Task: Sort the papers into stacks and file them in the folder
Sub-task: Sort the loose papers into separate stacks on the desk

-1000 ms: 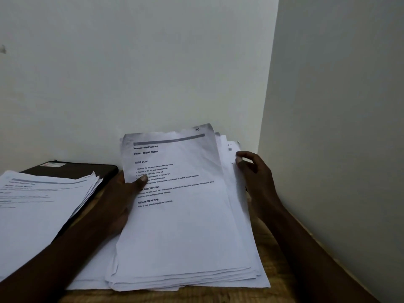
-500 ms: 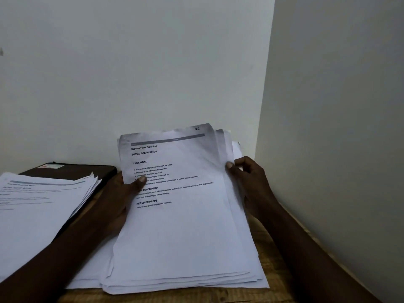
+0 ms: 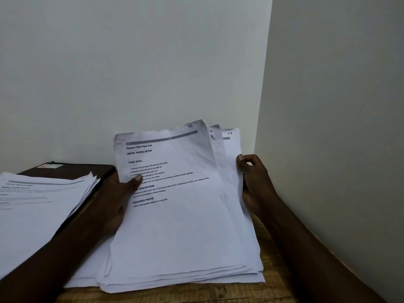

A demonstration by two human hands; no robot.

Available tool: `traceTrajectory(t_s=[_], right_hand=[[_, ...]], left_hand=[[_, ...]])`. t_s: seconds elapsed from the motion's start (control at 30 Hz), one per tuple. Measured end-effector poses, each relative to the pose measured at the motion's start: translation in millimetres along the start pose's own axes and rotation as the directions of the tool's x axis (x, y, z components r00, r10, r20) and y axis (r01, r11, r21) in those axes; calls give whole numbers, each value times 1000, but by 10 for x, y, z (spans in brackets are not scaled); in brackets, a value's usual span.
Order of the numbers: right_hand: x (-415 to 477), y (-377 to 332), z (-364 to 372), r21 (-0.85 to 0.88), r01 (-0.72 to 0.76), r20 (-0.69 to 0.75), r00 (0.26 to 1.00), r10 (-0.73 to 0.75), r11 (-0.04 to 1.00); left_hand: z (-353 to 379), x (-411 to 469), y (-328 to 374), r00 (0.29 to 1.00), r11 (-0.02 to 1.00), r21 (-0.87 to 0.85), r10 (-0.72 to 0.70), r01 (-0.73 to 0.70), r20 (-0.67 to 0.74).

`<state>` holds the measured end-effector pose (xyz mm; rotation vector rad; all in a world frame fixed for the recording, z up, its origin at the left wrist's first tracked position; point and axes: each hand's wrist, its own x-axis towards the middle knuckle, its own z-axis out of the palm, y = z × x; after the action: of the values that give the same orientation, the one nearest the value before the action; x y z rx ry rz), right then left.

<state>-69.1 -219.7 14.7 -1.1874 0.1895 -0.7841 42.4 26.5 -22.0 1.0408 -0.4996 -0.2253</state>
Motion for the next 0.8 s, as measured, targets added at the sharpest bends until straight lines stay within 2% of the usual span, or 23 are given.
traceTrajectory(t_s=[0.1, 0.17, 0.27, 0.33, 0.4, 0.47, 0.57, 0.63, 0.7, 0.8], right_hand=[[34, 36, -7, -65, 30, -30, 999, -32, 997], [38, 65, -25, -229, 99, -48, 992, -113, 968], [20, 72, -70, -490, 225, -48, 958, -284, 842], [13, 51, -95, -512, 253, -69, 940, -333, 821], [31, 43, -96, -500, 235, -90, 943, -320, 834], [64, 17, -106, -560, 224, -140, 923, -358, 798], [198, -205, -288, -698, 212, -271, 806, -526, 684], [308, -428, -466, -771, 198, -292, 736, -611, 606], [386, -580, -591, -850, 187, -185, 770, -611, 493], [425, -558, -625, -957, 158, 21, 872, -489, 241]], left_hand=[[-9, 9, -5, 1000, 1000, 2, -3, 3, -5], [-21, 16, -9, 1000, 1000, 11, 7, -6, -9], [-35, 22, -15, 1000, 999, 15, 28, -28, -10], [-45, 34, -21, 1000, 1000, 14, 16, -16, -4], [-47, 50, -19, 1000, 1000, 28, 1, -1, -15], [-46, 60, -10, 999, 998, 58, 19, -16, -50], [-99, 76, 44, 988, 992, 94, 91, -80, -125], [-181, 96, 104, 970, 985, 128, 144, -120, -195], [-281, 134, 143, 954, 980, 143, 173, -141, -244], [-386, 192, 161, 956, 986, 142, 126, -90, -265]])
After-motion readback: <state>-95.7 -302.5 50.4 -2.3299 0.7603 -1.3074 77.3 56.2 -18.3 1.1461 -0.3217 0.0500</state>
